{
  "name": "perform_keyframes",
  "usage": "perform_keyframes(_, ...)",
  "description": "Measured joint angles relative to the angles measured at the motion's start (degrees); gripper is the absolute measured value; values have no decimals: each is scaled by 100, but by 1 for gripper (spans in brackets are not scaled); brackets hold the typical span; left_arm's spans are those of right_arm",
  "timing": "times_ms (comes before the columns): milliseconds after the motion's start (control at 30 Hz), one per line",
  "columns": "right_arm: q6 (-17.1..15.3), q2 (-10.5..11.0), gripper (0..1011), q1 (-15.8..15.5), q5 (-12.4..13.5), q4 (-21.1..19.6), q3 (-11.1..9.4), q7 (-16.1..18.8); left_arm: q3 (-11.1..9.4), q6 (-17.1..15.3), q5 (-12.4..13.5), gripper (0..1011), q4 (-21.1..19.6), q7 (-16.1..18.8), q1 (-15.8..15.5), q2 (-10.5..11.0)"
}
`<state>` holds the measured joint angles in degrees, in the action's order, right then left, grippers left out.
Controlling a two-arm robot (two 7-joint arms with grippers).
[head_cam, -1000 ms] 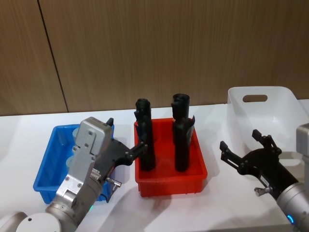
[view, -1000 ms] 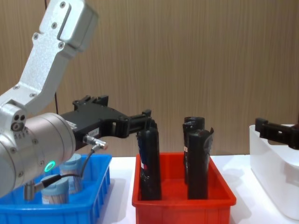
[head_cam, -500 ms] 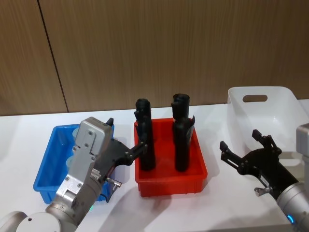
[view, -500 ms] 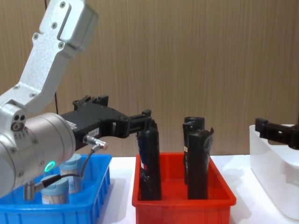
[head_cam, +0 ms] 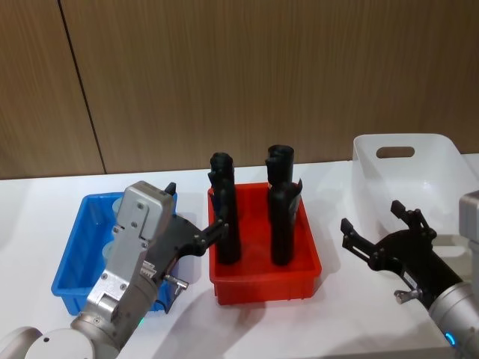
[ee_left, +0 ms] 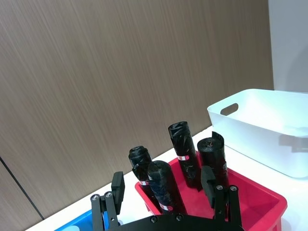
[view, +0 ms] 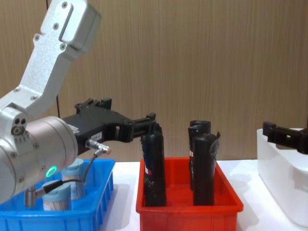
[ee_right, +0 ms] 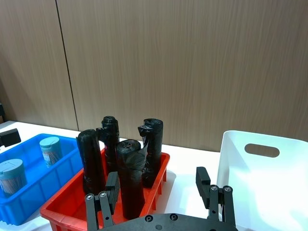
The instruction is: Pick the cotton swabs from the blue box and place them into the white box.
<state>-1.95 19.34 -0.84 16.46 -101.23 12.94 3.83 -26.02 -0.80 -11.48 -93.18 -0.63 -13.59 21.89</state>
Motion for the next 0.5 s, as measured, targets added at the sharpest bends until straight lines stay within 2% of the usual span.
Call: perform_keyframes(500, 0, 0, 1002, 0, 0, 0, 0, 0, 0, 0, 0, 1004, 0, 0, 0, 0)
